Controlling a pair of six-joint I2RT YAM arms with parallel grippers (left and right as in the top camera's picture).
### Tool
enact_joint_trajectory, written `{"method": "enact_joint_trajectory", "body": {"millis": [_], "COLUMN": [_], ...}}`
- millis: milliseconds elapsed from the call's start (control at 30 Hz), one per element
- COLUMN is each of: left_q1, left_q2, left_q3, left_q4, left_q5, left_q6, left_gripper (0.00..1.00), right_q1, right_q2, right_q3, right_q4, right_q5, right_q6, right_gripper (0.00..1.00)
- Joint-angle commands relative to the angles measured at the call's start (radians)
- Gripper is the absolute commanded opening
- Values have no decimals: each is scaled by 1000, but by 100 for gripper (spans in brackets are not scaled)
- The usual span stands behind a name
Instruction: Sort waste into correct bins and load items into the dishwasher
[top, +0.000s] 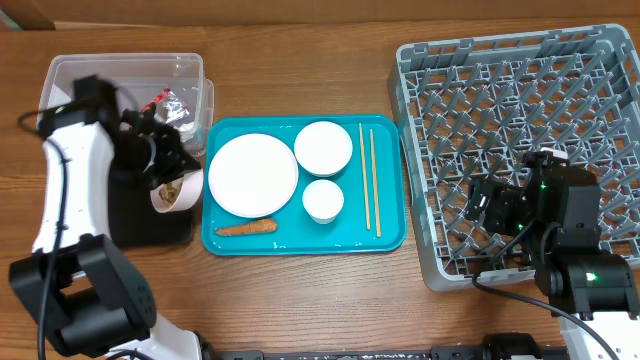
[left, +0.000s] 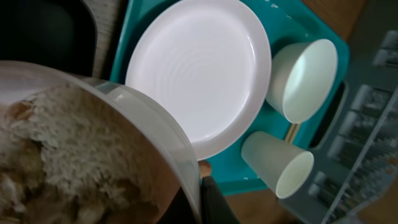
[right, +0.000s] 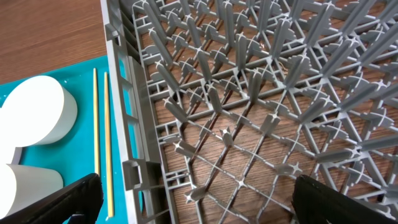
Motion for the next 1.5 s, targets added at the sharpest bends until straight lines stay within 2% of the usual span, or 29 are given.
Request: {"method": "enact_joint_trajectory", "body": {"millis": [0, 167, 333, 633, 867, 1200, 1467], "left_q1": [121, 273, 372, 416, 428, 451, 451], "left_q2": [7, 51, 137, 255, 266, 266, 266], "left_q3": [-92, -190, -211, -211, -211, -211, -211], "left_q4": [27, 55, 52, -70, -121, -121, -121], "left_q5": [291, 494, 631, 785, 917, 1009, 1009], "left_q6": [203, 311, 322, 320, 238, 178, 155], "left_gripper": [4, 4, 4, 4, 4, 4, 4], "right_q1": [-3, -3, -3, -3, -3, -3, -3], "right_q2": [-3, -3, -3, -3, -3, -3, -3], "right_q3": [27, 27, 27, 27, 27, 27, 27], "right_q4": [2, 2, 2, 2, 2, 1, -3], "right_q5": [6, 6, 6, 6, 6, 6, 6], "right_q6": [0, 0, 0, 0, 0, 1, 0], "right_gripper": [100, 100, 100, 100, 100, 100, 100]}}
